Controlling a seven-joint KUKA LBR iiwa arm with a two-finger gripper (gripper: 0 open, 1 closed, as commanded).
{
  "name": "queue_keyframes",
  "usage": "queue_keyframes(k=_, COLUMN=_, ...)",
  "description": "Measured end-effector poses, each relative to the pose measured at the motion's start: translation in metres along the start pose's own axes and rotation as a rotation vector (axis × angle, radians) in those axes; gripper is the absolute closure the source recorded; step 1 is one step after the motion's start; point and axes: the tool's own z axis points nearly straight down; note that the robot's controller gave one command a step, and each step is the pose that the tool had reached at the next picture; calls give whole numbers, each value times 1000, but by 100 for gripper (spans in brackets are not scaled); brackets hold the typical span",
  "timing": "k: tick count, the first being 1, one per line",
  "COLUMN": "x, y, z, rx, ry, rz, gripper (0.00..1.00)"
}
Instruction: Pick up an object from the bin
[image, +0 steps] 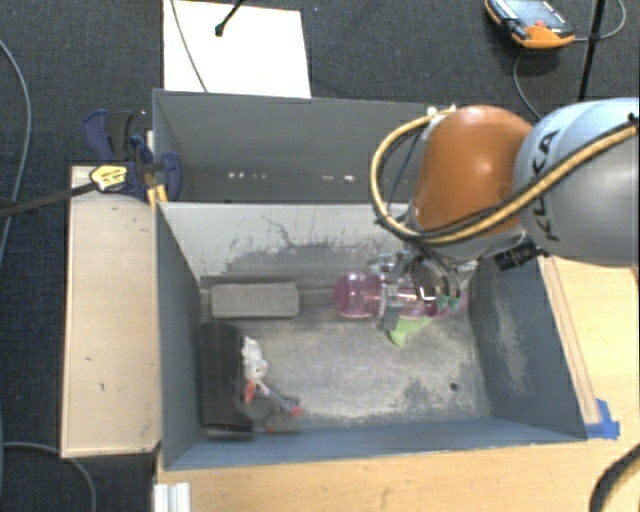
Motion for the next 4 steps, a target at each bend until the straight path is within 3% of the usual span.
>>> queue_keyframes(k=1, x=-1, y=0, z=-5, rx=0, ry=-8, rz=1, gripper=0)
queue_keyframes(k=2, x=1, y=0, z=-13, rx=1, ry=-3, rz=-34, gripper=0)
queue_keyframes(k=3, x=0, y=-1, z=-47, rx=0, ry=-8, rz=-199, gripper=0)
queue_keyframes(k=4, x=2, y=-3, z=-82, rx=0, ry=-7, rz=-164, gripper=0)
